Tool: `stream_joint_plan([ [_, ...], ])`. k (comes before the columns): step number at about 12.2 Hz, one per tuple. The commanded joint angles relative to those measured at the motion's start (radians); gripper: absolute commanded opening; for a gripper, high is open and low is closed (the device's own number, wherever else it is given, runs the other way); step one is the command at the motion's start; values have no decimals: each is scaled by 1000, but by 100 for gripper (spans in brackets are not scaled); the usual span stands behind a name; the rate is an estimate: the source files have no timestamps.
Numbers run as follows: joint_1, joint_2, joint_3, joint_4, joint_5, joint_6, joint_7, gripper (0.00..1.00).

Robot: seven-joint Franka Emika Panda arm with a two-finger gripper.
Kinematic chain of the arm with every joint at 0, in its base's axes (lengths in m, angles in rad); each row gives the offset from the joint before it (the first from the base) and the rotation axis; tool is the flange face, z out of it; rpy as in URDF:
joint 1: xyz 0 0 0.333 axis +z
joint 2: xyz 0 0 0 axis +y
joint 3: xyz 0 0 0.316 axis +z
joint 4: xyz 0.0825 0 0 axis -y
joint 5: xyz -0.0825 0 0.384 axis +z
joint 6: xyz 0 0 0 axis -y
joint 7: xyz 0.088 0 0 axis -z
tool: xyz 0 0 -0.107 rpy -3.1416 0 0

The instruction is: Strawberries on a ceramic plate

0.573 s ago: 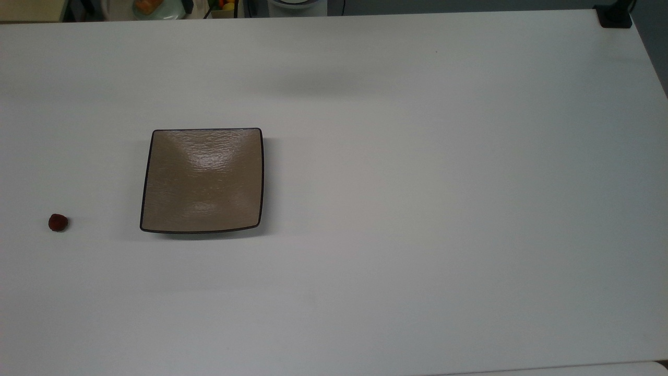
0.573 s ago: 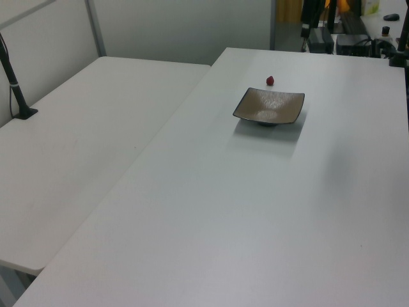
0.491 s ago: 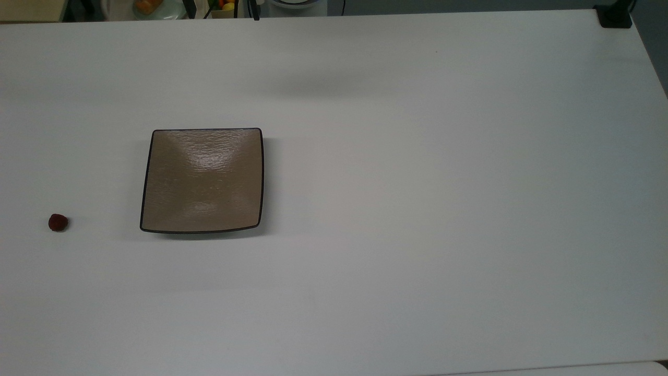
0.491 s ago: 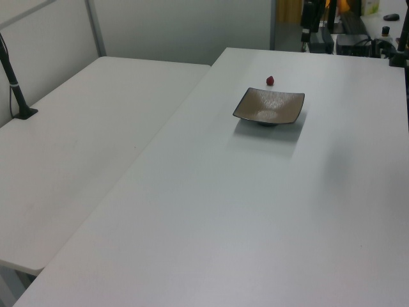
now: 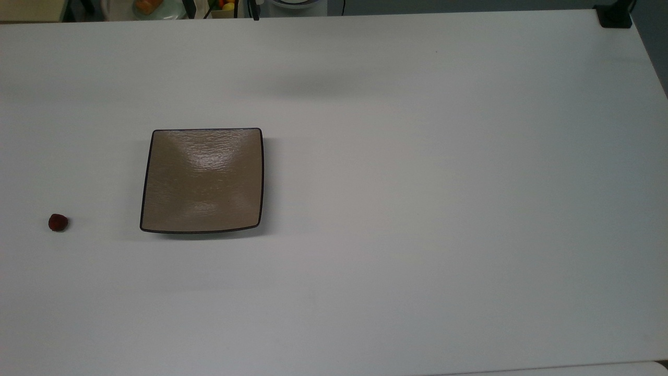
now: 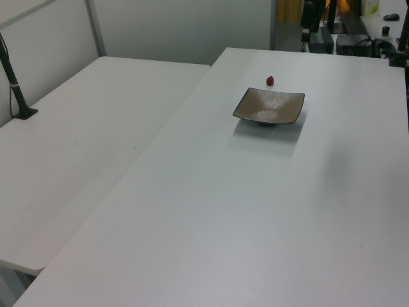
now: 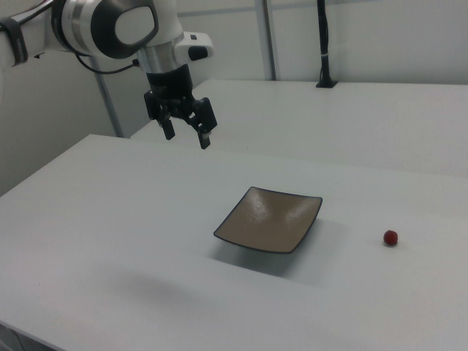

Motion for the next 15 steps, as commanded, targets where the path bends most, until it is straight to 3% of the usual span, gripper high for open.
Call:
stream_joint_plan([
  [1,14,-1,-12,-23,18,8,0,100],
  [8,-71,13,-15,-23,17,37,-4,100],
  [15,-158,111,-18,-37,13,334,-3,100],
])
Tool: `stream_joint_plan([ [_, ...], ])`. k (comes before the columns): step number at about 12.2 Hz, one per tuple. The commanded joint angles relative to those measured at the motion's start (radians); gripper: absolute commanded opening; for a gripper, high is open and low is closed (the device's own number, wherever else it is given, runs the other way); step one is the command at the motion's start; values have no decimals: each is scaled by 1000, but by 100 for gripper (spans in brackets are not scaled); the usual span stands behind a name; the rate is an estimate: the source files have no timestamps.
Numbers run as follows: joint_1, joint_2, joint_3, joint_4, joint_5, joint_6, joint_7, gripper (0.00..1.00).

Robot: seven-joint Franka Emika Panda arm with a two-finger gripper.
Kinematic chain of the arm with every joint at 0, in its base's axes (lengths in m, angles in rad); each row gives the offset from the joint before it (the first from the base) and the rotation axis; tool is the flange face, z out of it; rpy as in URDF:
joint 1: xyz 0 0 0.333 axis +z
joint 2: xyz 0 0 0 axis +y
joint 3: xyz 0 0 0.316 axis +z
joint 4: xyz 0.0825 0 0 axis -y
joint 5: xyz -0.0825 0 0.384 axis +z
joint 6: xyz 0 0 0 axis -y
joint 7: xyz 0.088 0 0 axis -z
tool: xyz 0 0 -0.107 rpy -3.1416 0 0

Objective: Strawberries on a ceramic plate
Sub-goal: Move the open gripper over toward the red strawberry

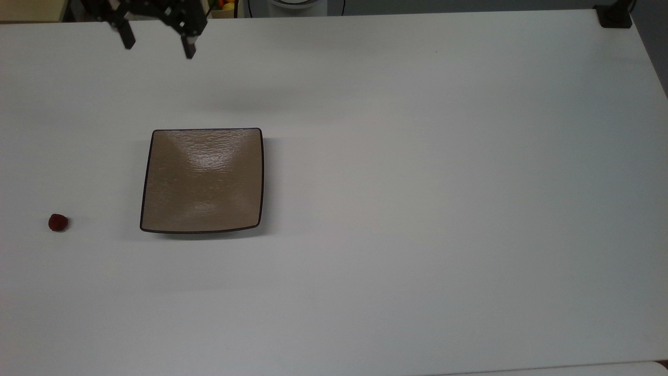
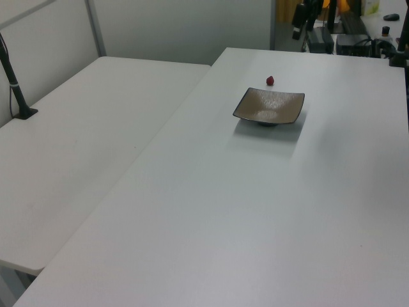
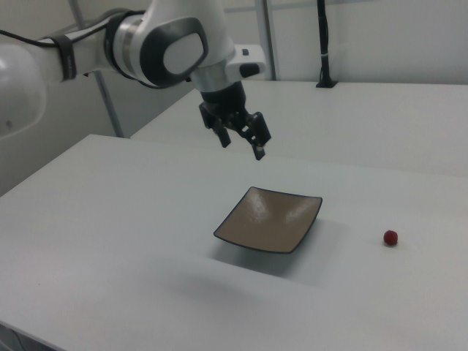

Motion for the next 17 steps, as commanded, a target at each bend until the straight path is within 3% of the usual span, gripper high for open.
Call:
stream_joint_plan([
  [1,-34,39,-6,-15,13,131,-3,100],
  [5,-94,105,-7,4,6,209,-143,100],
  [7,-126,177,-7,59,13,208,-238,100],
  [17,-261,478,16,410,83,195,-257,100],
])
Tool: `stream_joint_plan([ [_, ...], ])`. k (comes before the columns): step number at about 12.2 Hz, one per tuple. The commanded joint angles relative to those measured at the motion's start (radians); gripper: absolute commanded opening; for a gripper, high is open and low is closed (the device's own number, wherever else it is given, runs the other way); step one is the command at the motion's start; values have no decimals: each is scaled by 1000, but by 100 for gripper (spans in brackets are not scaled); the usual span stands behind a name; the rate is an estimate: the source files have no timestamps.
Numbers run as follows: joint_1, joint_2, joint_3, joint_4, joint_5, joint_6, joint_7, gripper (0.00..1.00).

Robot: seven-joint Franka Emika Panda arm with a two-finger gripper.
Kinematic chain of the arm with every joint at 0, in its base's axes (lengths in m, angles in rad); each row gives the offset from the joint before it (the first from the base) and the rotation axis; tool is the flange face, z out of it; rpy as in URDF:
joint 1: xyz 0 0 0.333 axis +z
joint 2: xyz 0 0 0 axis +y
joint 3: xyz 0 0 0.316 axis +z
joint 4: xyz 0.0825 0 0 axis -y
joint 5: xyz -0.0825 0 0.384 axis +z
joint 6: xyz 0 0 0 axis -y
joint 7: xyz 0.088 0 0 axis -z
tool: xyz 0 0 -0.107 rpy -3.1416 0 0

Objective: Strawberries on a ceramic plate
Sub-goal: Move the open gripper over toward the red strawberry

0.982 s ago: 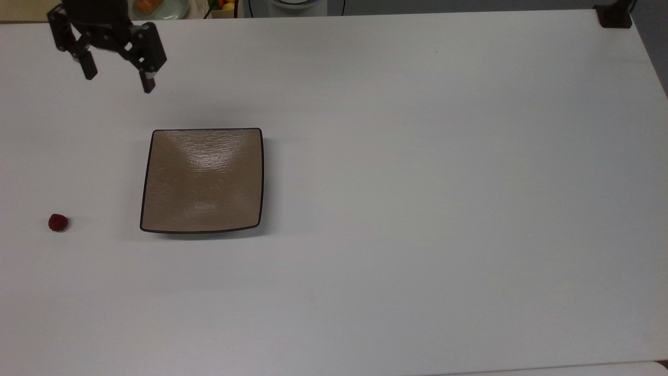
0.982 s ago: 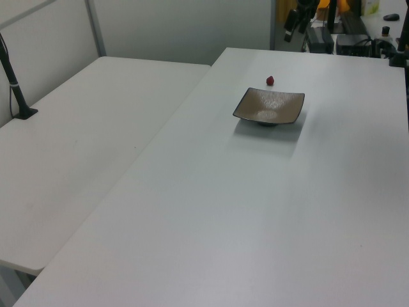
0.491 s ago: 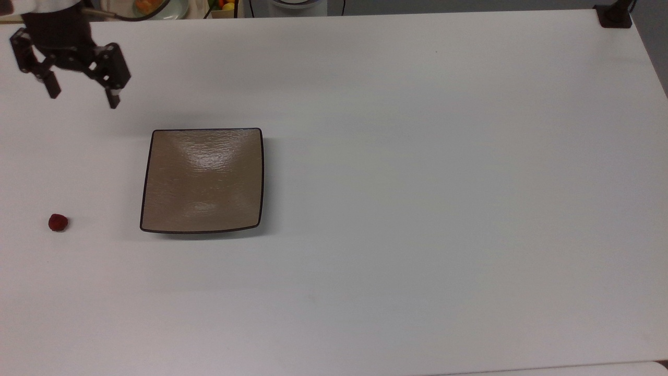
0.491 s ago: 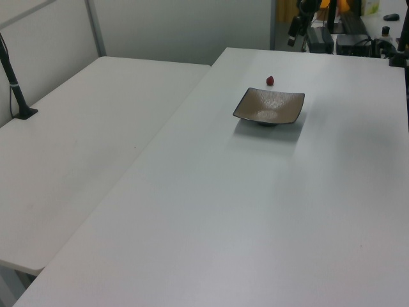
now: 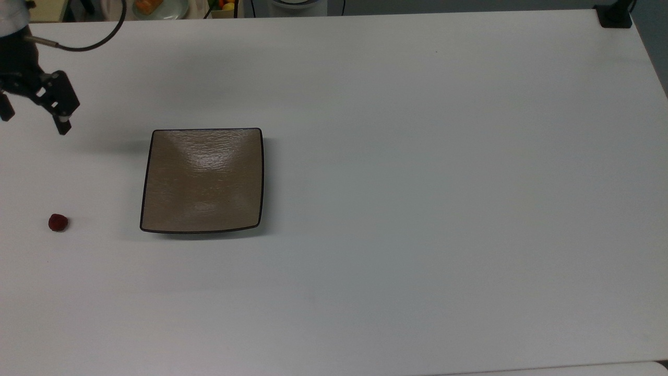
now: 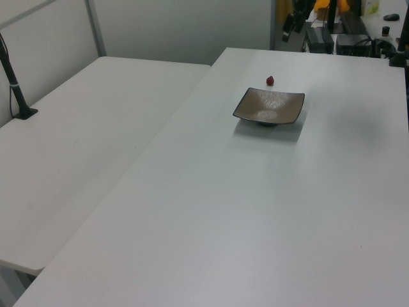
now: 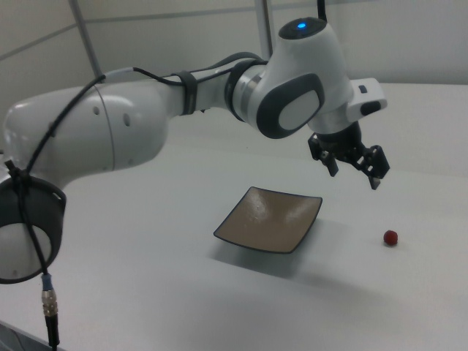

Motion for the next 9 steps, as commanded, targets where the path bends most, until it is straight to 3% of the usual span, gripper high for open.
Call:
stream_joint_plan([
  [1,-25,135,18,144,23,2,-19,100],
  [9,-25,261,16,163,21,167,-22,100],
])
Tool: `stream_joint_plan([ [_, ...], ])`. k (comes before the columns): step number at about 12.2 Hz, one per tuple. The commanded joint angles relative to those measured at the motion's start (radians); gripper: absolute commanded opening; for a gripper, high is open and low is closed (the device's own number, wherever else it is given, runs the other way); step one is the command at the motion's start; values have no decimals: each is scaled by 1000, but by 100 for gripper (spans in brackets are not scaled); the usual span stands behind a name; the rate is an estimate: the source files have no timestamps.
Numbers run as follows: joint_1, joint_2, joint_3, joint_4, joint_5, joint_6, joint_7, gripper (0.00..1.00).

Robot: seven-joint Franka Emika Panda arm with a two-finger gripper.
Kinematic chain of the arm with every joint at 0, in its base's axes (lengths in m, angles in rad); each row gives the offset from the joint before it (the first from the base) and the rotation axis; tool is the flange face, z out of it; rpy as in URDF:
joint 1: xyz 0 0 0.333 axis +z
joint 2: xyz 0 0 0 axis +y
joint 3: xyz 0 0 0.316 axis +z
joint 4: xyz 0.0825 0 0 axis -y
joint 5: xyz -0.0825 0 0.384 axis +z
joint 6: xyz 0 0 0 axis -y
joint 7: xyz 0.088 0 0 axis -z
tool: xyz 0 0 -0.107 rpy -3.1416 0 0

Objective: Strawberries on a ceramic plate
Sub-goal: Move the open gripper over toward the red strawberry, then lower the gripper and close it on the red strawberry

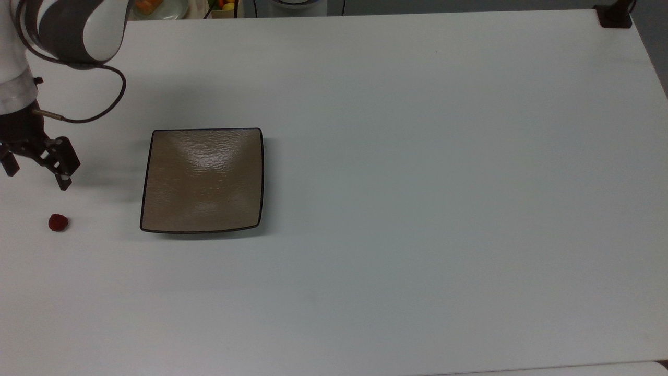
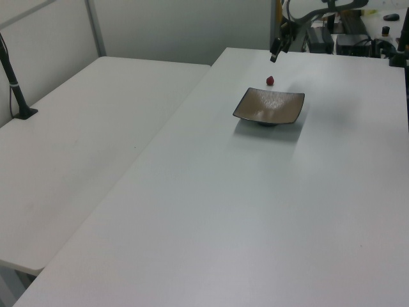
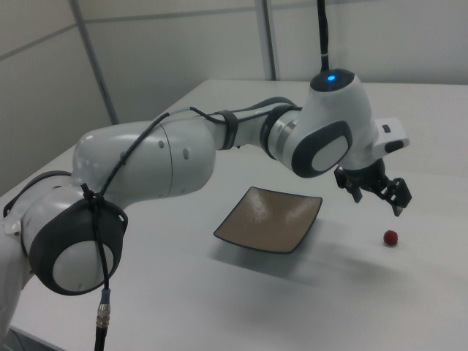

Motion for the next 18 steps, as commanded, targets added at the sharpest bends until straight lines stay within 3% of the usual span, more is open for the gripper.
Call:
stream_joint_plan([
  [1,-9,32,7,20,19,55,-25,93],
  [3,-9,41,11,5,19,120,-25,71],
  [7,-6,68,11,-21,10,210,-29,59],
  [18,4,100,18,-80,-73,290,-39,59],
])
